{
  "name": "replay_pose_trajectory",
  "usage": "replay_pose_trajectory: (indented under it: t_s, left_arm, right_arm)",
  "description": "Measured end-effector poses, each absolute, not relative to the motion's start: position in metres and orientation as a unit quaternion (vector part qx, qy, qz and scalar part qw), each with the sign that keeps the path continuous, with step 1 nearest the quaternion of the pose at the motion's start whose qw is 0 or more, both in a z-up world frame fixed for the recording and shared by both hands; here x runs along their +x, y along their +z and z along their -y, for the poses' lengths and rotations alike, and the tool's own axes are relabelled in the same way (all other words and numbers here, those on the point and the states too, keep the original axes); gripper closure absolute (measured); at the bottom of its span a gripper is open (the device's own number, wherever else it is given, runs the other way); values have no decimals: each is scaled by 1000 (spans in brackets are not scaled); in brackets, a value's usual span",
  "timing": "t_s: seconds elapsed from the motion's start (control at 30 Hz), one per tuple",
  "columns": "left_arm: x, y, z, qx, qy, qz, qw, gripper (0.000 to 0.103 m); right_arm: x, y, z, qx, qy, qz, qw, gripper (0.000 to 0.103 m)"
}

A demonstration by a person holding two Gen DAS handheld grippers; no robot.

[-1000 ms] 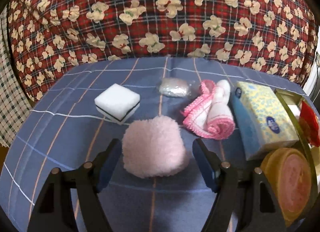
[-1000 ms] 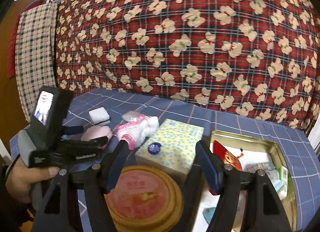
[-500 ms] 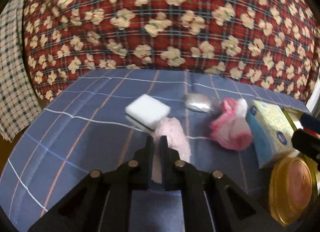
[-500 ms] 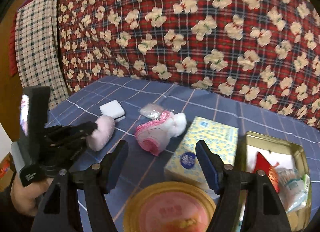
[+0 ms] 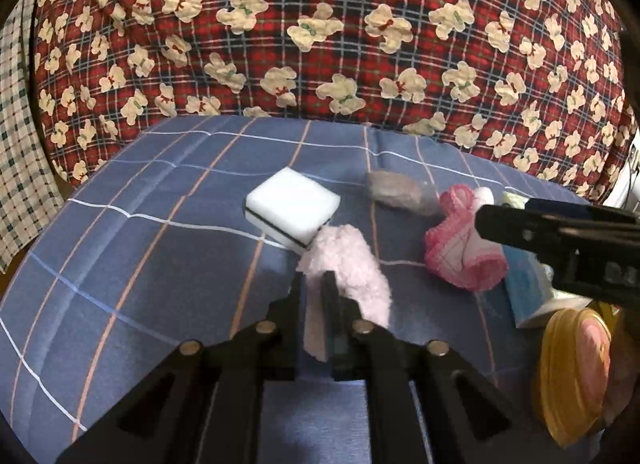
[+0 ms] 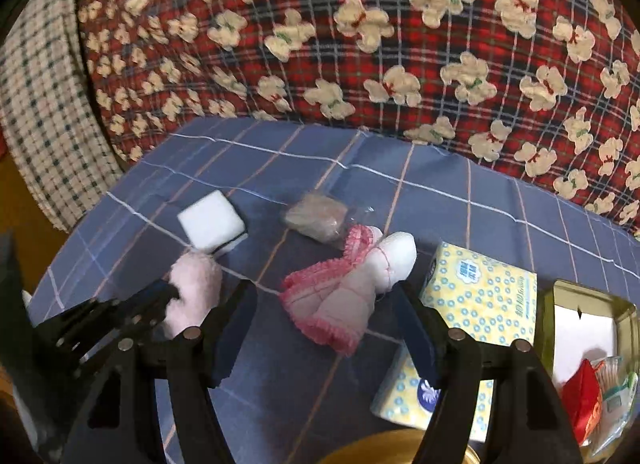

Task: Organize soft objects
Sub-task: 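Grasp the pink fluffy puff with the left tool while the right tool reaches the pink-white towel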

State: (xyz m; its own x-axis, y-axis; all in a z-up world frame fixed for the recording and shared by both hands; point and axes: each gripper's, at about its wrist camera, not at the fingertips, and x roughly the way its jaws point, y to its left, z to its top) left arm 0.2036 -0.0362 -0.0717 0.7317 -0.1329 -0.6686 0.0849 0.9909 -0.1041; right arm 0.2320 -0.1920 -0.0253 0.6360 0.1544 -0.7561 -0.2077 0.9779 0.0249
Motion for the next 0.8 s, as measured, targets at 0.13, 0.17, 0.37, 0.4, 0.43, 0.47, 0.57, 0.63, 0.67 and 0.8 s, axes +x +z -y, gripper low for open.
replay_pose_trajectory:
  t_s: [0.13, 0.17, 0.37, 0.4, 0.43, 0.47, 0.57, 0.63, 0.67, 0.8]
  left_arm:
    - [207, -74, 38, -34, -64, -369, 927, 36]
    - [209, -75, 40, -31, -71, -374, 924, 36]
    - [217, -80, 52, -28, -101, -393, 914, 59]
    - [217, -80, 55, -24, -109, -393, 913, 71]
    - [216, -80, 57, -20, -113, -393, 913, 80]
    - [215, -80, 61, -13, -119, -392, 912, 83]
    - [211, -78, 65, 0, -117, -384, 916, 89]
    - [210, -76, 61, -9, -111, -380, 918, 90]
    - [210, -75, 57, -17, -106, -376, 920, 90]
    - [201, -69, 47, -37, -90, -347, 933, 90]
  right_arm:
    - [246, -34, 191, -44, 81, -435, 896, 31]
    - [249, -37, 192, -46, 77, -439, 894, 31]
    - [263, -49, 189, -53, 67, -465, 881, 31]
    - [264, -49, 187, -54, 65, -468, 880, 31]
    - [265, -50, 186, -57, 62, -472, 878, 31]
    - [267, -51, 186, -59, 59, -475, 876, 31]
    - [276, -56, 185, -57, 59, -495, 865, 35]
    - [282, -60, 186, -53, 61, -509, 857, 54]
    - [284, -62, 186, -54, 63, -516, 853, 57]
    - [279, -63, 179, -73, 72, -514, 852, 75]
